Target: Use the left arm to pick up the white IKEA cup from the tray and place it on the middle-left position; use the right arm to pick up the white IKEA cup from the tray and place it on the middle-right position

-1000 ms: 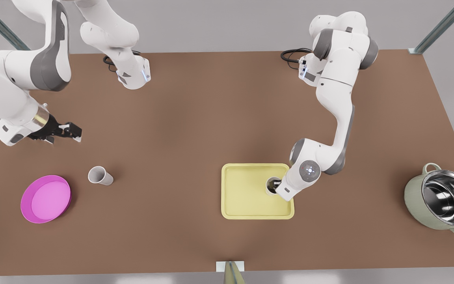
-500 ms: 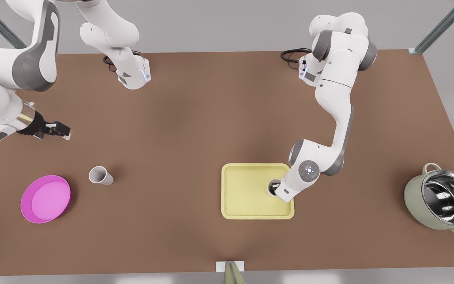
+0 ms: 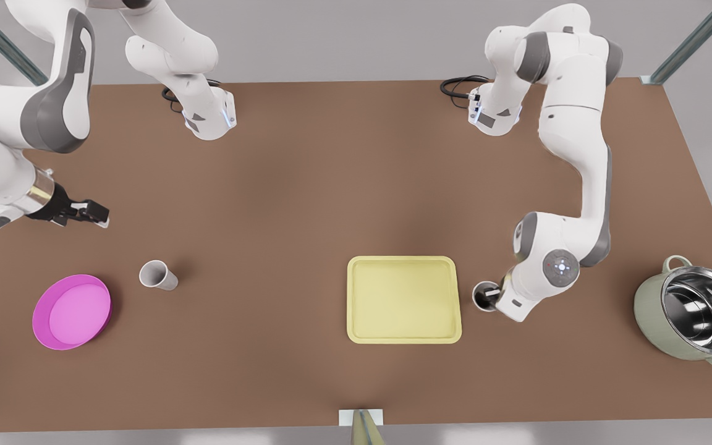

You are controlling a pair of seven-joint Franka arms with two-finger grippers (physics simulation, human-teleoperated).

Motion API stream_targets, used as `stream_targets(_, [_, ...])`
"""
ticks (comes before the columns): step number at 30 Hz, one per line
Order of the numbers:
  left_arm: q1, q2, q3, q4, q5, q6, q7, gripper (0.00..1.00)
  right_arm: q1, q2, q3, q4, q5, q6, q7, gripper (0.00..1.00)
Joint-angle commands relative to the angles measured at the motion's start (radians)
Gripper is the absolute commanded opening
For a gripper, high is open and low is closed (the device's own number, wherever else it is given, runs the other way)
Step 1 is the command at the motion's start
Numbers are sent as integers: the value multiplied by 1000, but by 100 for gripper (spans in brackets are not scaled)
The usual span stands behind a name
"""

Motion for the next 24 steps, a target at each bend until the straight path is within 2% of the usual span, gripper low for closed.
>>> stream_targets(1, [49, -15, 7, -17, -14, -44, 398, 9, 0, 6, 0, 2, 1, 18, 15, 100])
stream_targets(5, [181, -12, 16, -73, -21, 108, 616, 9, 0, 7, 2, 1, -1, 19, 15, 100])
stream_targets(8, [200, 27, 16, -83, -23, 310, 661, 9, 0, 7, 2, 2, 1, 19, 15, 100])
stream_targets(13, [200, 51, 16, -99, -25, 413, 661, 9, -1, 7, 2, 2, 1, 21, 15, 100])
stream_targets(19, [207, 63, 14, -99, -29, 416, 661, 11, 0, 7, 2, 1, 1, 21, 15, 100])
stream_targets(21, [207, 63, 14, -99, -38, 419, 661, 33, 0, 7, 2, 1, 2, 19, 16, 100])
stream_targets(23, [207, 63, 13, -99, -81, 421, 661, 33, 0, 7, 2, 1, 2, 21, 16, 100])
stream_targets(24, [207, 63, 13, -99, -83, 419, 661, 66, 0, 7, 2, 1, 2, 19, 16, 100])
